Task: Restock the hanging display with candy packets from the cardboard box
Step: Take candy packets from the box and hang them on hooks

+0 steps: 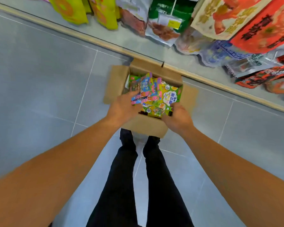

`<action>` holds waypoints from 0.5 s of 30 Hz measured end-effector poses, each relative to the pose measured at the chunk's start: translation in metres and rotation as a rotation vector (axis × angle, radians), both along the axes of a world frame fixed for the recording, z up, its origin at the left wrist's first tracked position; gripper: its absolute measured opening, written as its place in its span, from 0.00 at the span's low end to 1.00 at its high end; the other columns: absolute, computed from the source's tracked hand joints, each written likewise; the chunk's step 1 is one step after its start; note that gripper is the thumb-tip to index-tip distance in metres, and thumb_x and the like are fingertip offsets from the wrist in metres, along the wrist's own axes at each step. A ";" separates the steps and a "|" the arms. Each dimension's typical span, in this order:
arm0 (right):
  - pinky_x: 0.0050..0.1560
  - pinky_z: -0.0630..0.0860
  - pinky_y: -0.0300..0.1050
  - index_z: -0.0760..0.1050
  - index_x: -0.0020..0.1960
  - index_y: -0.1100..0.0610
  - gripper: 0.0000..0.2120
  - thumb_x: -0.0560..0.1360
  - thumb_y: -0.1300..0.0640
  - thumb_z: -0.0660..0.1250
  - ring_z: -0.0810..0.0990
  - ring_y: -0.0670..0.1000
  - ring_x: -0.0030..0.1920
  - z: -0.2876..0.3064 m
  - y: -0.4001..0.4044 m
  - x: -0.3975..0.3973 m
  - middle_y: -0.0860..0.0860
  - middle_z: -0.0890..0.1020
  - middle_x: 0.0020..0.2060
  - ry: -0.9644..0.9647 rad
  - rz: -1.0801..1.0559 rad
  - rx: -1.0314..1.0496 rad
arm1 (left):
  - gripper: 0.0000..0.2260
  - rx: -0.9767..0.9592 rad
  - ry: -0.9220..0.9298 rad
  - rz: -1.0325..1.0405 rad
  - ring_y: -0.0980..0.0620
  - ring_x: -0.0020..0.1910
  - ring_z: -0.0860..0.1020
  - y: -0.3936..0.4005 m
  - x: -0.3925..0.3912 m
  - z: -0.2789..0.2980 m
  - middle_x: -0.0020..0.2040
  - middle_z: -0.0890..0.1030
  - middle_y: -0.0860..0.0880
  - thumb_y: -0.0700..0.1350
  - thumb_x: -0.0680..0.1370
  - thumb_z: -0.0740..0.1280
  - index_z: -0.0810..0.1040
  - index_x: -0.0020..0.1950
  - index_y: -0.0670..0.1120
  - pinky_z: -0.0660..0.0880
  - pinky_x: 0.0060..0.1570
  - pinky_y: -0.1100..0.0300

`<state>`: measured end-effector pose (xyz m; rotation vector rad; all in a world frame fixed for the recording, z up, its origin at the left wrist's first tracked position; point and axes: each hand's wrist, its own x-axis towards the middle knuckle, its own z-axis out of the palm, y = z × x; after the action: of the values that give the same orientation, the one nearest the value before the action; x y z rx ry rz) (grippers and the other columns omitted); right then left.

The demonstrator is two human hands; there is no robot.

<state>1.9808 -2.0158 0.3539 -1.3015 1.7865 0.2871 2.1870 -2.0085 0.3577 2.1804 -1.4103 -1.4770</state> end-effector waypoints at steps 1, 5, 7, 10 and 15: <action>0.54 0.72 0.46 0.67 0.70 0.57 0.27 0.74 0.51 0.69 0.75 0.57 0.62 -0.018 -0.006 0.000 0.56 0.74 0.64 -0.001 0.007 0.008 | 0.20 0.024 0.006 0.024 0.56 0.47 0.80 -0.005 -0.001 -0.015 0.53 0.82 0.56 0.50 0.75 0.68 0.76 0.67 0.56 0.71 0.38 0.71; 0.60 0.72 0.47 0.66 0.72 0.58 0.29 0.74 0.51 0.69 0.73 0.56 0.65 -0.088 -0.020 0.001 0.54 0.73 0.67 -0.049 0.009 0.045 | 0.18 0.053 -0.009 0.064 0.49 0.50 0.80 -0.012 -0.004 -0.078 0.51 0.83 0.51 0.47 0.75 0.68 0.77 0.65 0.54 0.71 0.41 0.64; 0.58 0.73 0.47 0.66 0.72 0.58 0.29 0.74 0.51 0.69 0.74 0.55 0.64 -0.126 -0.027 0.004 0.54 0.73 0.67 -0.074 -0.001 0.061 | 0.19 0.098 -0.007 0.069 0.50 0.54 0.80 -0.014 -0.005 -0.113 0.56 0.83 0.51 0.47 0.76 0.67 0.75 0.68 0.53 0.72 0.46 0.62; 0.53 0.76 0.49 0.66 0.71 0.57 0.28 0.74 0.52 0.69 0.77 0.56 0.60 -0.181 -0.032 0.011 0.53 0.72 0.67 -0.115 -0.048 0.083 | 0.20 0.147 0.015 0.088 0.53 0.49 0.79 -0.014 -0.007 -0.163 0.59 0.81 0.51 0.48 0.76 0.67 0.74 0.69 0.53 0.74 0.49 0.60; 0.53 0.75 0.49 0.64 0.72 0.56 0.28 0.76 0.52 0.69 0.78 0.56 0.59 -0.264 -0.046 0.021 0.52 0.73 0.67 -0.170 -0.197 0.056 | 0.23 0.209 0.061 0.154 0.57 0.54 0.76 -0.008 -0.007 -0.231 0.65 0.77 0.54 0.48 0.76 0.67 0.71 0.71 0.52 0.71 0.54 0.62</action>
<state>2.0013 -2.0617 0.0897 -1.0683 1.7338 0.1125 2.1803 -2.0169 0.1263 2.2824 -1.0847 -1.6836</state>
